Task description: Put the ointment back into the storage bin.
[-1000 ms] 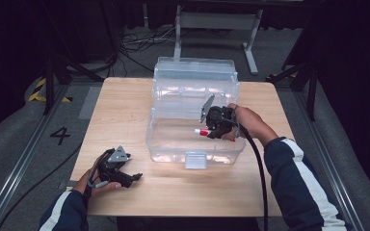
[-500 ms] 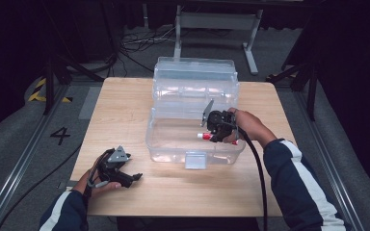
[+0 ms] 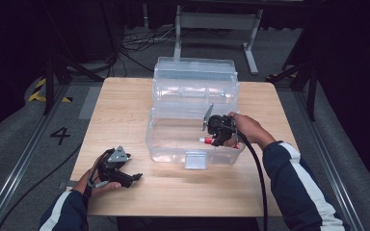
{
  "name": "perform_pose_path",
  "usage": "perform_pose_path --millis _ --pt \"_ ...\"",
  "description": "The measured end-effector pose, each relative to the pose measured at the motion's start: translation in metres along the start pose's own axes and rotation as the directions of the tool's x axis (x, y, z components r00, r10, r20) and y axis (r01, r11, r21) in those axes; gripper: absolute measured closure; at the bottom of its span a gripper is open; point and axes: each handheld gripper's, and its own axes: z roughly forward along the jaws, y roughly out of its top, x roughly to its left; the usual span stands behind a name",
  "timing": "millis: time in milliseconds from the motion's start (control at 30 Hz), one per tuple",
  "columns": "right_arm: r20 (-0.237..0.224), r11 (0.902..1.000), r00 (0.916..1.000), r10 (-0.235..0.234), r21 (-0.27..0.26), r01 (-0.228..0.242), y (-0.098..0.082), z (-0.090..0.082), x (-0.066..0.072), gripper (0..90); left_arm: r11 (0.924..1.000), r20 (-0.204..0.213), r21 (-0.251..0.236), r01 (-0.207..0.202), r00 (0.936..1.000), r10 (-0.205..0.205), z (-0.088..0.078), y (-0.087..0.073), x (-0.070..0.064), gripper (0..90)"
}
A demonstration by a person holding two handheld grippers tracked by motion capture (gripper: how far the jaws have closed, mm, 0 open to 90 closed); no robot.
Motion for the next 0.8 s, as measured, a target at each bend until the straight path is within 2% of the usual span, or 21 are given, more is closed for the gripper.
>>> perform_pose_path --millis 367,667,800 --pt "-0.032 0.9998 0.9994 -0.016 0.011 0.016 -0.001 0.004 0.004 70.9 1.0 0.001 0.0 0.0 1.0 0.0 0.0 0.0 0.0 10.6" --pt "-0.067 0.9998 0.9977 -0.011 0.015 0.012 -0.003 0.01 0.006 70.8 1.0 0.0 0.0 -0.001 1.0 0.001 0.0 0.0 0.0 10.6" --pt "-0.066 0.9998 0.9977 -0.013 0.011 0.014 -0.003 0.011 0.006 70.8 1.0 0.001 0.0 0.0 1.0 0.0 0.0 0.0 0.0 10.6"
